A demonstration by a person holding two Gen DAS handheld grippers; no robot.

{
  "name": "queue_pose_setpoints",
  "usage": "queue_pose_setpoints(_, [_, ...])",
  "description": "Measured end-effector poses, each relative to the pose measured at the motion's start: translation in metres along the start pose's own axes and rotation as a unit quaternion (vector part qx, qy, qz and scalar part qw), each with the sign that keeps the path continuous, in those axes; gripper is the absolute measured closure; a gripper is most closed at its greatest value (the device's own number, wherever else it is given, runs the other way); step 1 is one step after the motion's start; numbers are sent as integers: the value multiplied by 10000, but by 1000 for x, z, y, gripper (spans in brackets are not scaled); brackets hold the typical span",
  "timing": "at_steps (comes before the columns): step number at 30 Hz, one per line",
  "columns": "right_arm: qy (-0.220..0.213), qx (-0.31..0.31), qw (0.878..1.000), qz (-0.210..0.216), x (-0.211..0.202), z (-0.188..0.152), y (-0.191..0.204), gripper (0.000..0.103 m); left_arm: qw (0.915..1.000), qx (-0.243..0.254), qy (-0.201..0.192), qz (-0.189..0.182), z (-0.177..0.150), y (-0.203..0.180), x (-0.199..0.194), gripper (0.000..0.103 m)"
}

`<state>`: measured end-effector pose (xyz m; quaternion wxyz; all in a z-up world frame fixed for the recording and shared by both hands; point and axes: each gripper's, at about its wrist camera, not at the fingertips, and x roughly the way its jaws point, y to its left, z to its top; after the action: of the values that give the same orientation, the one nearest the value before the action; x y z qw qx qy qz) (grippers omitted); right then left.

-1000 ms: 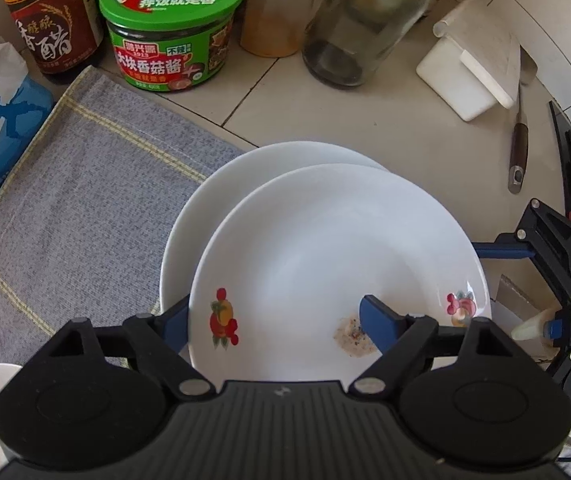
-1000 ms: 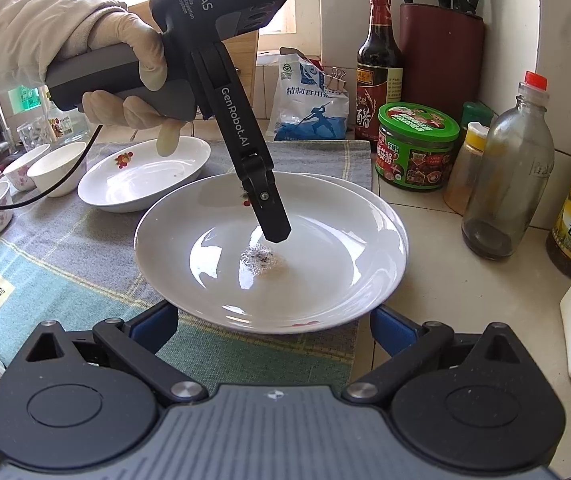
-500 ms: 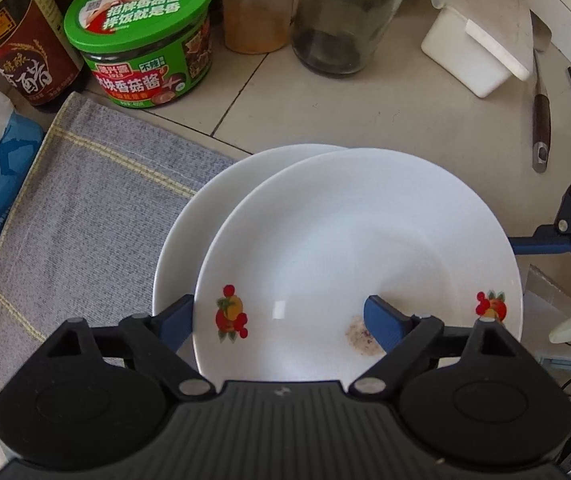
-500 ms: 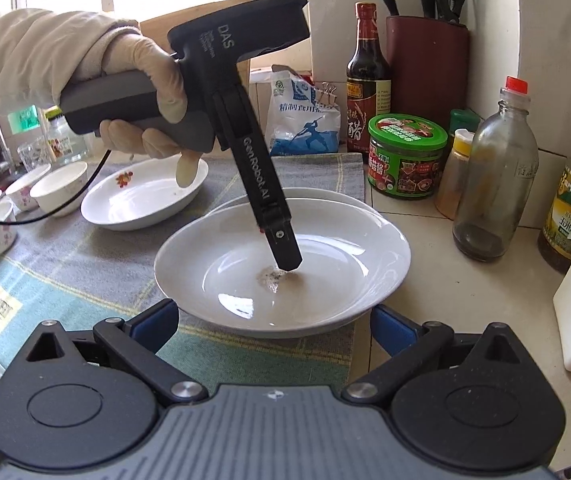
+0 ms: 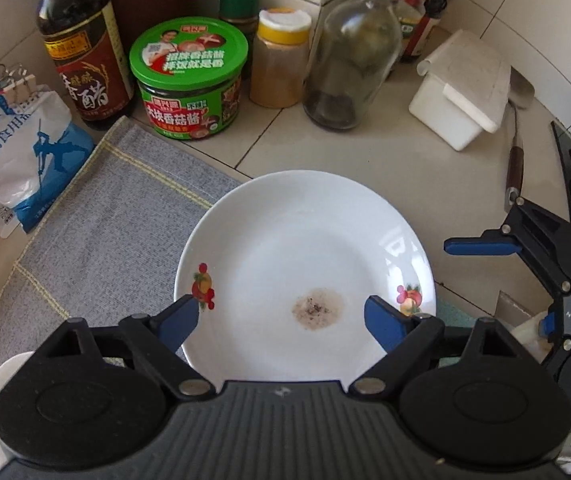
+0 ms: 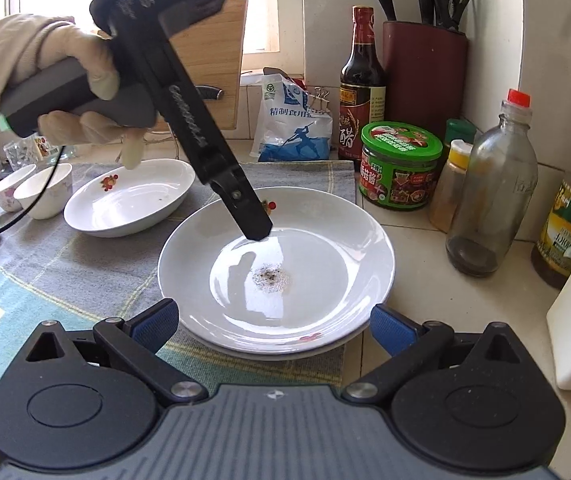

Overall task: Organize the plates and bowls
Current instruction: 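Open the left gripper and pull it back from the stacked plates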

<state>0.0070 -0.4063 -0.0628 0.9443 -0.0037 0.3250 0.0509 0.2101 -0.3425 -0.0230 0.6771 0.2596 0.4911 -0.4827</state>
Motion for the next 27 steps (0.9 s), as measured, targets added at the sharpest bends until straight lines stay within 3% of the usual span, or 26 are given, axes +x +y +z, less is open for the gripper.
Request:
queue_pose_setpoints(6, [82, -102, 9994, -316, -2, 4, 14, 0, 9951, -161, -948, 209, -40, -15, -31, 13])
queue_pose_setpoints(13, [175, 170, 9981, -559, -1, 7, 21, 0, 9799, -877, -1575, 852, -99, -28, -44, 10])
queue_pose_setpoints(16, [203, 282, 9984, -436, 3, 8, 26, 0, 9703, -1305, -1701, 1118, -128, -26, -47, 9])
queue_pose_setpoints(21, [294, 276, 9989, -253, 18, 17, 41, 0, 9528, -1709, -1659, 1882, -174, -16, -47, 8])
queue_pose_setpoints(27, [361, 156, 9991, -141, 34, 40, 63, 0, 9363, -2195, -1635, 2201, -216, 15, -43, 8])
